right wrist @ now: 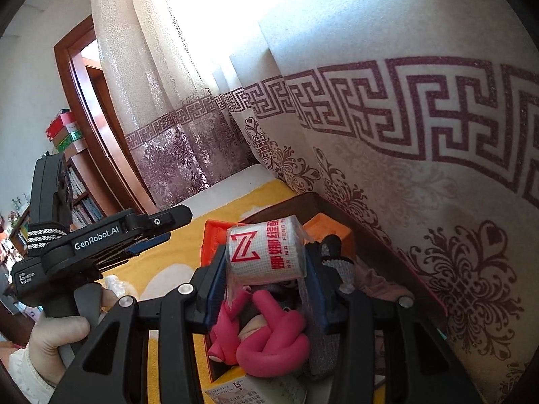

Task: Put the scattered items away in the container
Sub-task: 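Carry the paper cup and orange cube into the tin box and open both grippers, then withdraw both grippers from the tin box toward the black hat and leopard plush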

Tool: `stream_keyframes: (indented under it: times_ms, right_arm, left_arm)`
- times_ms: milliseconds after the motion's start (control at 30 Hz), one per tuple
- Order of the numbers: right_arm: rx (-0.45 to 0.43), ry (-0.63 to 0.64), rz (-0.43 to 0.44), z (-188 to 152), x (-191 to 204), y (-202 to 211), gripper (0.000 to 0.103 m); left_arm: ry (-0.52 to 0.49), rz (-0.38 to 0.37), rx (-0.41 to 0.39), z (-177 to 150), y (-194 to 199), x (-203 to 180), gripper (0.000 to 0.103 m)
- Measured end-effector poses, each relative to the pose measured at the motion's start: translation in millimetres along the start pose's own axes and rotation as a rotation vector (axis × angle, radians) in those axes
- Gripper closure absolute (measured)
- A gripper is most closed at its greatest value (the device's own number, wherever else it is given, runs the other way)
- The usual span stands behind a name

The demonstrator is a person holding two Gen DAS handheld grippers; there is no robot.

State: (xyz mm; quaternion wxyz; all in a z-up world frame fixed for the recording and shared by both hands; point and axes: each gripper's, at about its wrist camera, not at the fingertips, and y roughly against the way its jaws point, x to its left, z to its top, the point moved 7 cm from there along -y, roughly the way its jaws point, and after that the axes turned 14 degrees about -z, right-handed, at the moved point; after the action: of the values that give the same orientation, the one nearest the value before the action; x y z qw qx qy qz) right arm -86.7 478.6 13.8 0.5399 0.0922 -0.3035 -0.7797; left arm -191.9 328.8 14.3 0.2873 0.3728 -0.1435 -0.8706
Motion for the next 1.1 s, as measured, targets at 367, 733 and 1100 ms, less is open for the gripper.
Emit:
stream_keyframes:
  times_ms: [367,733,1100]
  right_arm:
    - [-0.013,-0.011,-0.027,4,4,-1,0.022]
    - [-0.057,0.063,0.008,0,40,27,0.022]
    - [-0.009,0.143,0.082,-22,93,30,0.022]
  left_arm:
    - [0.022,0.022,-0.011,-18,48,11,0.039]
    - [0.078,0.062,-0.053,-32,98,40,0.038]
    - [0.131,0.139,-0.136,-37,173,85,0.030]
